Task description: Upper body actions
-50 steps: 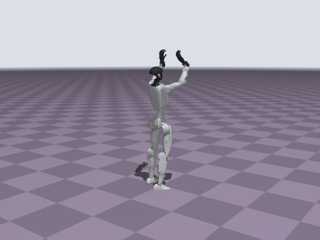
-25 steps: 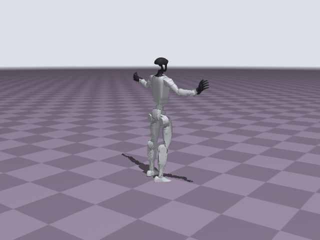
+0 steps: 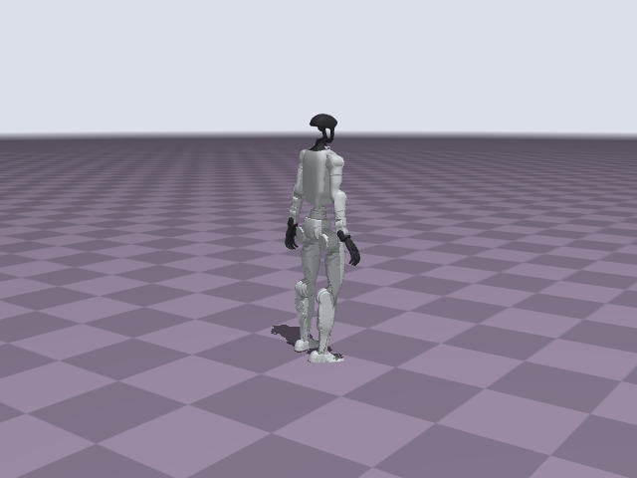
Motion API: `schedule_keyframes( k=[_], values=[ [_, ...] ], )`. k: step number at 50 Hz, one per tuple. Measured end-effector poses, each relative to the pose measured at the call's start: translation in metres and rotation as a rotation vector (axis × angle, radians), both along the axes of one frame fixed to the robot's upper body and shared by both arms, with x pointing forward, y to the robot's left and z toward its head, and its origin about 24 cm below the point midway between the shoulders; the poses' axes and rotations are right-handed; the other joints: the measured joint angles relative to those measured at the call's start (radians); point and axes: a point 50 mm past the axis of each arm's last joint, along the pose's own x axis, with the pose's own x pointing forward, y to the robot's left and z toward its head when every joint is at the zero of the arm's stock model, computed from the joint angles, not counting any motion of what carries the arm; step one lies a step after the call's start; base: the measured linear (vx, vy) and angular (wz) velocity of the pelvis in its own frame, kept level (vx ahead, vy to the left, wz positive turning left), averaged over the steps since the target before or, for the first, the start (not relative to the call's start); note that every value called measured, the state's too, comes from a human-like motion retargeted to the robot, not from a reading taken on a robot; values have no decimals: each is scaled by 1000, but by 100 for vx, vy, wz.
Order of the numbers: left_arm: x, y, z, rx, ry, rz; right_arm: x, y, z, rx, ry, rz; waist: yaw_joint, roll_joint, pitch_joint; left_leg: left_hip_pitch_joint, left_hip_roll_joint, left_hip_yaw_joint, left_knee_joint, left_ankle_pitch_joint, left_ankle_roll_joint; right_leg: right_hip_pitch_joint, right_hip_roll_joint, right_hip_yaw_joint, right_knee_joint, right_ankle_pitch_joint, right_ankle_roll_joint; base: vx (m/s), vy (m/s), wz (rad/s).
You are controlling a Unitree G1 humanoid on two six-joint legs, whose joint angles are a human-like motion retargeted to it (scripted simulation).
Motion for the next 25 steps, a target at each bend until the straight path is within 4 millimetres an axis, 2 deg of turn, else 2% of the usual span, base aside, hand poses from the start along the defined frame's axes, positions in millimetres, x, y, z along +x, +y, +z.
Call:
schedule_keyframes(
  k=[2,5,8,10,12,14,16,18,22,25],
  values=[
    [-10,-30,-4,-160,56,8,-12,20,-9,139,142,54,-1,0,2,1,2,1,0,-1,0,1,2,1,0,0,0,1,-3,-2],
    [-22,-67,-4,-342,95,69,-28,45,-18,374,278,47,-4,-1,5,2,4,1,1,-2,1,3,4,1,0,0,1,0,0,0],
    [-29,-84,-3,-402,130,70,-44,64,-21,549,353,-37,-12,-8,4,4,3,-1,1,-1,2,6,3,-1,0,0,1,1,-1,22],
    [-31,-90,-2,-408,155,-27,-52,75,-22,632,381,-116,-96,-13,-4,29,-24,-92,-19,-14,3,18,-21,-92,3,-12,10,-1,-2,170],
    [-30,-89,-3,-371,188,-189,-57,84,-22,668,409,-156,-120,-22,-6,27,-23,-115,-15,-13,-8,25,-31,-115,4,-15,11,0,0,76],
    [-26,-79,-4,-279,217,-347,-59,92,-23,688,438,-144,-70,-35,-7,19,-16,-64,-7,-10,-15,22,-10,-67,-7,-13,-10,2,1,-123],
    [-17,-66,-6,-205,207,-471,-58,96,-24,683,485,-62,8,-38,-7,7,4,10,6,-7,-20,13,10,7,-12,-9,-19,2,2,-171],
    [-10,-54,-6,-193,184,-574,-56,92,-24,615,529,56,24,-30,-13,0,11,22,10,-5,-13,11,14,20,-12,-6,-12,1,1,-30],
    [-3,-39,-5,-237,190,-656,-39,86,-26,528,524,258,7,-26,-20,-3,11,10,10,-3,-10,7,12,8,-10,0,-11,0,0,0],
    [-1,-35,-5,-236,196,-641,-30,83,-26,545,538,320,-4,-18,-26,-5,18,5,11,-2,-11,-3,7,4,-3,4,-3,0,0,0]
  ],
)
